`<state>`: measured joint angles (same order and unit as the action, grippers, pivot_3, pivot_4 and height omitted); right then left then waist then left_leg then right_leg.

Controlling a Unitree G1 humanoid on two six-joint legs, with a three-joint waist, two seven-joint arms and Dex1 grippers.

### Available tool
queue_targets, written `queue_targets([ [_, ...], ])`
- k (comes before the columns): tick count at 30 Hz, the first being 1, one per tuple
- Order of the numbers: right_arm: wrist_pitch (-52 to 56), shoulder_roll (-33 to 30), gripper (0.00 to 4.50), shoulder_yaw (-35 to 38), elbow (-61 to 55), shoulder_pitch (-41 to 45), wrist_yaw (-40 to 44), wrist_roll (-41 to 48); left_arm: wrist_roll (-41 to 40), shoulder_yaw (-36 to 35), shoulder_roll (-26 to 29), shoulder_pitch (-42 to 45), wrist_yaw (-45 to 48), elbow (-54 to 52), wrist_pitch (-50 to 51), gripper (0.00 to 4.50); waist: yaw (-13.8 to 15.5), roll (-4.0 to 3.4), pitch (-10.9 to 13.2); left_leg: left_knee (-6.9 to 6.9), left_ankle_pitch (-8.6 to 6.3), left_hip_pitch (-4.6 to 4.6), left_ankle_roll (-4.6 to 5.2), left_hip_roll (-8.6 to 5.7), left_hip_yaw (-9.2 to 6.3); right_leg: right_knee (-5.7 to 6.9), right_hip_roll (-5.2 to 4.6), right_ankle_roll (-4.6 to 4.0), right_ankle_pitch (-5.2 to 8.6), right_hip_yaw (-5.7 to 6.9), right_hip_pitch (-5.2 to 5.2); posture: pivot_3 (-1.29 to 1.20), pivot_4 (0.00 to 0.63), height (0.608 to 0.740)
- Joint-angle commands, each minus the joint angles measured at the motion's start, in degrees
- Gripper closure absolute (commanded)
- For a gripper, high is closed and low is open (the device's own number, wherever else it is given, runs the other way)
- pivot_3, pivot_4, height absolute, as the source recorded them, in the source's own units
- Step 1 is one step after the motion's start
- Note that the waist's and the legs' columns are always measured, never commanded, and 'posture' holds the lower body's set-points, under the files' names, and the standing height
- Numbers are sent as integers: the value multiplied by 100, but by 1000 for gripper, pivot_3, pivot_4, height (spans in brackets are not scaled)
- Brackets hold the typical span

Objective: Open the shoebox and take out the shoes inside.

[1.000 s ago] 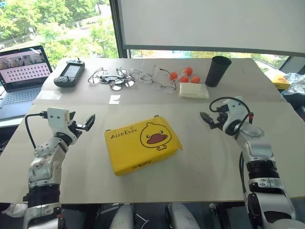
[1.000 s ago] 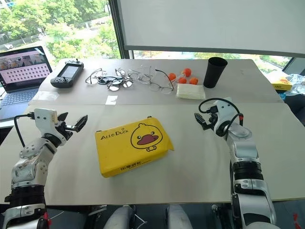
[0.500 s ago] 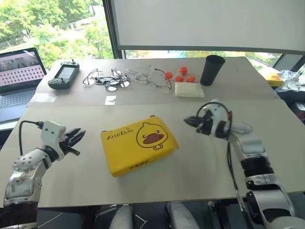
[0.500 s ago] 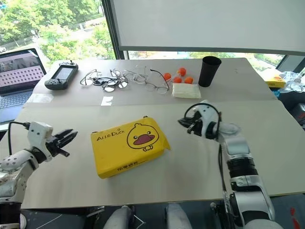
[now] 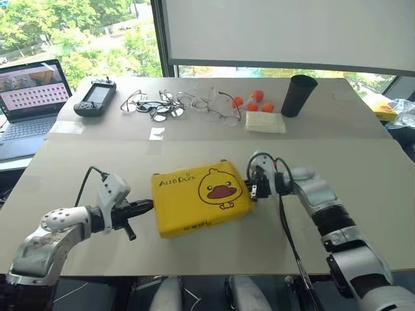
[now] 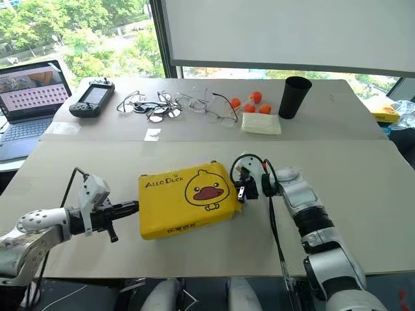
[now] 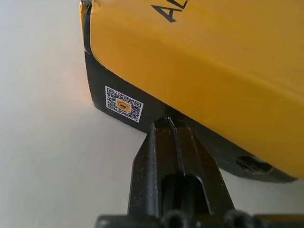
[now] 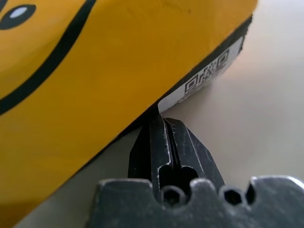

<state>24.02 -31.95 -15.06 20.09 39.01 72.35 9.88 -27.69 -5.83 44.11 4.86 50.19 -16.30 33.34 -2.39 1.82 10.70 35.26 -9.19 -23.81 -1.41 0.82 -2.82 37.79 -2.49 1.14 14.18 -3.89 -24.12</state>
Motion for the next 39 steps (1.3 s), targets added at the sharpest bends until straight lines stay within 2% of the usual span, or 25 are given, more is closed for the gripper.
queue_targets([
  [1, 583, -505, 4500, -54, -1213, -209, 544, 287, 440, 632, -257, 543, 71, 304, -426, 4485, 9, 0, 0, 0, 0, 0, 0, 0, 1, 2, 1, 0, 0, 0, -1, 0, 150, 724],
  [4, 1024, -868, 4500, 10, -1510, -407, 594, 327, 966, 1135, -275, 864, 201, 530, -784, 4485, 31, 1, -1, 7, 0, 0, 0, -4, 1, 5, -1, 6, 4, 2, 3, 0, 150, 724],
  [9, 1004, -1291, 4500, 82, -1618, -628, 615, 266, 1137, 1259, -289, 1069, 326, 701, -925, 4485, -33, 1, -1, 10, -1, 0, 1, 1, 5, 7, 2, 6, 4, -2, -1, 0, 150, 724],
  [13, 800, -1689, 4500, 298, -1285, -791, 678, 236, 900, 896, 376, 756, 808, 395, -566, 4485, -37, 1, -1, 11, -1, -2, 1, 1, 5, 12, 2, 9, 6, -2, -3, 0, 150, 724],
  [16, 829, -1885, 4500, 285, -1344, -992, 864, 327, 817, 635, 630, 674, 815, 383, -461, 4485, -17, 1, -1, 11, -1, -1, 2, 2, 5, 9, 1, 12, 10, -1, -2, 0, 150, 724],
  [18, 987, -1997, 4500, 292, -1592, -1283, 1076, 534, 536, 202, 818, 685, 933, 257, -306, 4485, -13, 1, -1, 11, -1, 1, 2, 3, 4, 10, 2, 38, 26, -1, 0, 0, 150, 724],
  [19, 1034, -2015, 4500, 302, -1678, -1368, 1126, 605, 434, 68, 863, 699, 978, 214, -239, 3991, -6, 2, -1, 11, -1, 1, 2, 3, 4, 11, 2, 40, 27, 0, 0, 0, 150, 724],
  [20, 1101, -2013, 4500, 321, -1774, -1454, 1157, 698, 246, -100, 949, 710, 1084, 160, -101, 3913, -9, 2, -1, 11, -1, 1, 2, 4, 4, 11, 2, 41, 28, 0, 1, 0, 150, 724],
  [23, 1312, -1853, 4500, 398, -1995, -1592, 1042, 949, -248, -556, 1248, 881, 1281, -27, 324, 2895, -19, 3, -1, 12, -1, 0, 2, 4, 4, 10, 1, 43, 29, 0, 2, 0, 150, 724],
  [25, 1497, -1747, 4500, 459, -2182, -1630, 994, 1173, -555, -737, 1451, 983, 1395, -199, 646, 2215, -35, 4, 0, 12, -1, 1, 2, 3, 5, 14, 0, 44, 29, 0, 0, 0, 150, 724],
  [26, 1579, -1719, 4500, 491, -2275, -1646, 986, 1274, -674, -793, 1533, 1006, 1432, -274, 775, 1675, -37, 4, 0, 13, -1, 1, 2, 7, 4, 14, 4, 44, 29, 0, -1, 0, 150, 724],
  [27, 1634, -1709, 4500, 509, -2339, -1657, 976, 1341, -749, -825, 1586, 1018, 1445, -321, 858, 1471, -35, 2, 0, 13, -1, 1, 2, 7, 4, 14, 4, 44, 29, 0, 0, 0, 150, 724],
  [28, 1669, -1709, 4500, 544, -2503, -1664, 988, 1443, -868, -875, 1668, 1047, 1490, -380, 988, 1069, -34, 2, 0, 13, -1, 3, 2, 5, 5, 16, 3, 45, 31, -1, 0, 0, 150, 724],
  [31, 2179, -1596, 4500, 931, -3016, -1475, 1064, 2274, -1175, -1041, 1761, 1244, 1532, -465, 1176, 195, -26, 1, 1, 13, -1, -1, 2, 5, 5, 16, 3, 46, 31, -1, -4, 0, 150, 724],
  [32, 2364, -1536, 4500, 1073, -3056, -1362, 1046, 2525, -1228, -1068, 1804, 1229, 1531, -517, 1229, 31, -35, 3, 2, 14, -1, -1, 2, 5, 5, 17, 4, 46, 31, -1, -3, 0, 150, 724],
  [37, 3144, -1007, 4500, 1887, -2606, -495, 606, 3679, -1724, -1432, 1816, 1148, 1295, -844, 1689, 31, -90, 6, 4, 16, -1, 4, 2, 8, 4, 18, 6, 45, 31, -1, 2, 0, 150, 724],
  [39, 3207, -777, 4500, 2123, -2371, -191, 414, 3890, -1929, -1585, 1754, 1163, 1124, -915, 1846, 31, -83, 7, 4, 18, -1, 2, 2, 9, 3, 20, 7, 45, 31, -1, 0, 0, 150, 724],
])
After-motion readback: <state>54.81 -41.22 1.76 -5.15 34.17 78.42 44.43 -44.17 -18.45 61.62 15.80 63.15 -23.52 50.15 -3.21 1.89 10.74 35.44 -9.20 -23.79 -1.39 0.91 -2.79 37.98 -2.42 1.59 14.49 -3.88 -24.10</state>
